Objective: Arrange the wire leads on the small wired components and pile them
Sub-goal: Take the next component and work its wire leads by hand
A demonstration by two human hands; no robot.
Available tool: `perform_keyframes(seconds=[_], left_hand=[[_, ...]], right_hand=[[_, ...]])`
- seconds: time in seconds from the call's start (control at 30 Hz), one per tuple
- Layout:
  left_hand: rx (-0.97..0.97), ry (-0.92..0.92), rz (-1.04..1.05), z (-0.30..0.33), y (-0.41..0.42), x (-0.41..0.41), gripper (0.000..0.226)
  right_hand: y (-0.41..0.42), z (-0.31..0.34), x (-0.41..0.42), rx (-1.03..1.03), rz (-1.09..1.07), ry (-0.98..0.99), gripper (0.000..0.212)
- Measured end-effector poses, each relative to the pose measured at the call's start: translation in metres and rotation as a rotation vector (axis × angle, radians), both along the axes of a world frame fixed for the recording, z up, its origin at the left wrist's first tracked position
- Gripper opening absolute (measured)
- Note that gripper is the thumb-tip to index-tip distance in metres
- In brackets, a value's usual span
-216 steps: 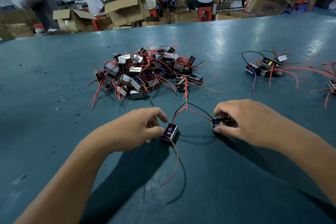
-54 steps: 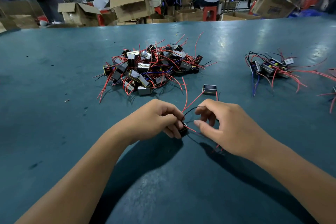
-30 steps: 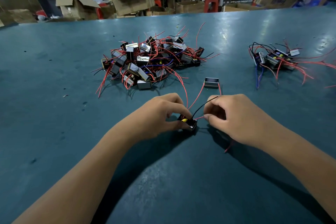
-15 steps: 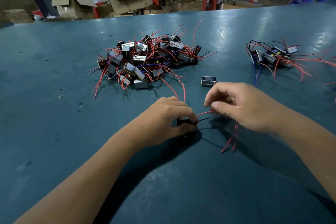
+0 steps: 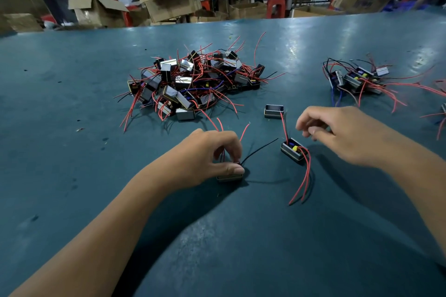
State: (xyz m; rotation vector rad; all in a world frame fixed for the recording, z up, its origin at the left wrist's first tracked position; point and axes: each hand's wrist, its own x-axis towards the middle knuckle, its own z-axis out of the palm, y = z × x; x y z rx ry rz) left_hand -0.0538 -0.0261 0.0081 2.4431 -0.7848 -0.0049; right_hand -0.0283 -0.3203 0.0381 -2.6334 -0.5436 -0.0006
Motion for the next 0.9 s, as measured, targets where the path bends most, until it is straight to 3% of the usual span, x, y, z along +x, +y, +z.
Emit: perform_keyframes(seconds=[0.1, 0.2, 0.3, 0.37, 0.43, 0.57, 0.73, 0.9], left_hand=[[-0.006, 0.01, 0.011, -0.001, 0.0, 0.0, 0.022], [-0.003, 0.023, 0.054, -0.004, 0.002, -0.001, 0.027], [-0.055, 0.063, 0.079, -0.005, 0.0, 0.0, 0.03], [-0.104, 0.104, 0.092, -0.006, -0.003, 0.001, 0.03], [-0.129, 0.153, 0.08, -0.009, -0.004, 0.002, 0.026], [-0.149, 0.213, 0.059, -0.009, -0.004, 0.002, 0.022], [-0.103, 0.313, -0.003, 0.003, 0.017, 0.005, 0.026], [-0.075, 0.289, 0.016, 0.009, 0.031, 0.008, 0.024]], right_hand=[[0.006, -0.004, 0.0, 0.011, -0.004, 0.022, 0.014], [0.01, -0.006, 0.0, 0.071, -0.111, 0.015, 0.016], [0.019, -0.009, -0.005, 0.1, -0.24, -0.002, 0.039], [0.026, -0.015, -0.009, -0.04, -0.269, 0.011, 0.05], [0.03, -0.019, -0.01, -0.146, -0.229, 0.028, 0.041], [0.019, -0.012, -0.007, -0.157, -0.049, 0.044, 0.02], [0.008, -0.004, -0.005, -0.133, 0.083, 0.128, 0.028], [0.016, -0.006, -0.008, 0.019, 0.069, -0.034, 0.023]])
